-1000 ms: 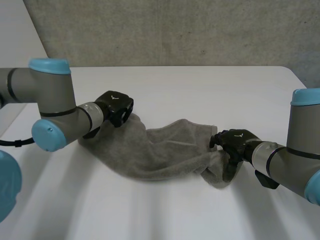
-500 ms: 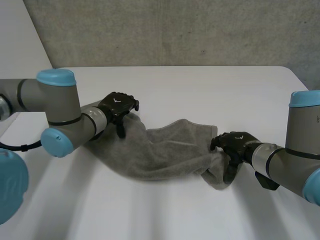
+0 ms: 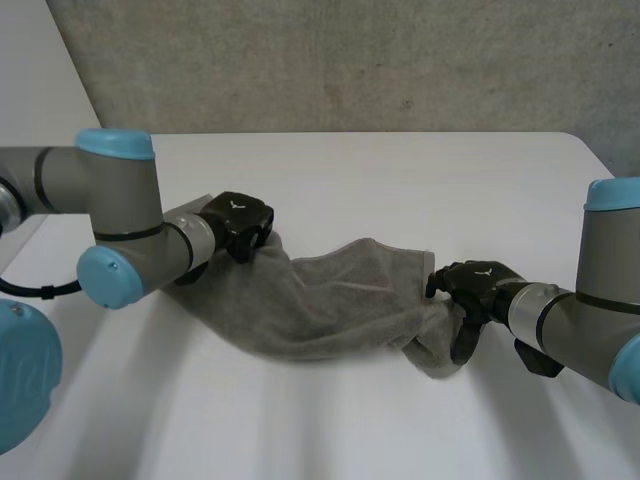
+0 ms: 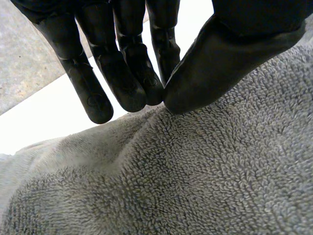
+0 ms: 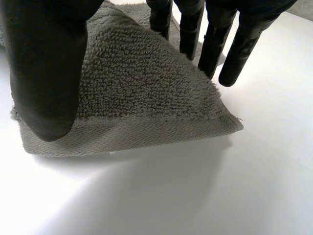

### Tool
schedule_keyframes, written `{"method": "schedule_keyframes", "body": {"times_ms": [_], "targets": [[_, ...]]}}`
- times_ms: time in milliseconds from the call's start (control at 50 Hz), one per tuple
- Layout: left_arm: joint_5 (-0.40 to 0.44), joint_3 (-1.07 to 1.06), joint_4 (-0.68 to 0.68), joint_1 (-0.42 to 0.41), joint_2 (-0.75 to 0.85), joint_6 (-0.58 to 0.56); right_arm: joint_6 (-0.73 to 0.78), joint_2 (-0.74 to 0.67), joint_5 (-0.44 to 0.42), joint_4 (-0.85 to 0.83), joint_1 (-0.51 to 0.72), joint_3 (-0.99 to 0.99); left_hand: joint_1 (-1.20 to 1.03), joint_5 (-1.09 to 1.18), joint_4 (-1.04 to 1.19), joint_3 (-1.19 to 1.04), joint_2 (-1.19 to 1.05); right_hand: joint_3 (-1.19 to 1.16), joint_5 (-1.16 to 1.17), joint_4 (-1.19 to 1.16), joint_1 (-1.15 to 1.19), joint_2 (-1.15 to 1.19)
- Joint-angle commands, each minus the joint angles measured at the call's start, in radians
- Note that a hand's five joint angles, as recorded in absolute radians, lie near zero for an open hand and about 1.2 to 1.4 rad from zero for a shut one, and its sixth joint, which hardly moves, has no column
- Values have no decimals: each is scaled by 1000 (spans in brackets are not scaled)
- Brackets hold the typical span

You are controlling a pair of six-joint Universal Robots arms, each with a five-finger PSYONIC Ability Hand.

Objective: Fold the towel.

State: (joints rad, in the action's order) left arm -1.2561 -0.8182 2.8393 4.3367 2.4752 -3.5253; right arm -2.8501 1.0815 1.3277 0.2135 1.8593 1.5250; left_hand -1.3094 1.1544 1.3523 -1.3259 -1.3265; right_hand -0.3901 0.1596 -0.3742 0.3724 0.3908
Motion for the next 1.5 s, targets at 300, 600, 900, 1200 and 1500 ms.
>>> {"method": "schedule_keyframes", "body": {"times_ms": [300,600,900,1200,1500], "targets": [[30,-542,-32,112,-369,3,125,58,-12,102,-61,6,-87,67,44,-70,-70,56,0,40,-38,-56],[211,-989,81,230,-631,0,196,67,-22,155,-48,14,-87,67,44,-70,-70,56,0,40,-38,-56],[208,-951,195,245,-645,2,189,66,-35,147,-48,27,1069,-1089,-1112,1086,1087,53,3,37,-35,-53],[208,-653,216,161,-441,-46,189,63,-33,109,-48,55,1037,-1057,-1080,1054,1054,59,-2,43,-41,-59],[208,-665,2,155,-367,-451,189,52,-33,106,-48,55,1017,-1036,-1060,1033,1034,64,-8,48,-47,-65]]}}
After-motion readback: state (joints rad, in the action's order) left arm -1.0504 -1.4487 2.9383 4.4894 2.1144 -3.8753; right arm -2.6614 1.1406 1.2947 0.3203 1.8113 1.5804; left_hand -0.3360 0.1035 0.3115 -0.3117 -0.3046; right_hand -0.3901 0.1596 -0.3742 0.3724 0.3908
